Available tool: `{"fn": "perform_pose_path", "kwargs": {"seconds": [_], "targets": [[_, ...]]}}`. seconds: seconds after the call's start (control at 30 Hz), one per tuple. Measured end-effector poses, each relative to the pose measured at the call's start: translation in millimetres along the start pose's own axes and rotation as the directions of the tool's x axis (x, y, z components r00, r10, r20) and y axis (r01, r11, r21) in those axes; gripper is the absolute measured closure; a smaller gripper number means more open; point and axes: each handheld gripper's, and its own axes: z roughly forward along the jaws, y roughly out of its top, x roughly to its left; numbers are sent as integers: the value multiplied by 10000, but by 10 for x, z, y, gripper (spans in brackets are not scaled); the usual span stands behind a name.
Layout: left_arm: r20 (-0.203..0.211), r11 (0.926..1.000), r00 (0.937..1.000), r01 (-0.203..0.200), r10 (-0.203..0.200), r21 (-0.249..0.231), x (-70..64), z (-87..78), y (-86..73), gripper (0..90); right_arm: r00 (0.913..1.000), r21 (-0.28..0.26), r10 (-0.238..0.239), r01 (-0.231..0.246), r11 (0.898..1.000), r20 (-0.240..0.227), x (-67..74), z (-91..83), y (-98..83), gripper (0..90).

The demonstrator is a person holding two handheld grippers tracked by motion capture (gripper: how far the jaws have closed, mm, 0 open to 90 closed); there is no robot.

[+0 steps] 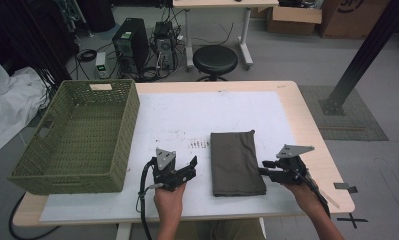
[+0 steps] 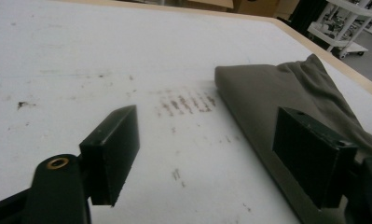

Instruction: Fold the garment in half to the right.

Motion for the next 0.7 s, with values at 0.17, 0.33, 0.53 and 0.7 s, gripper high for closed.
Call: {"fn": "perform_pose_path", "kwargs": {"seconds": [0.17, 0.33, 0.53, 0.7], "targets": [[-238, 9999, 9997, 58, -55, 133, 72, 10, 29, 163, 9964, -517, -393, 354, 9980, -747, 242, 95, 82, 699], [-382, 9998, 9993, 48, -42, 175, 152, 0, 69, 162, 9984, 102, -499, 502, 9987, -251, 300, 216, -74, 750], [-468, 9999, 9989, 35, -29, 117, 225, -27, 97, 162, 9999, -729, 35, -47, 9973, -160, 232, 31, -207, 499], [-534, 9999, 9985, -125, 131, 112, 243, -46, 129, 162, 9883, -2289, 1010, -727, 9707, 1143, 23, -229, -250, 315]]}}
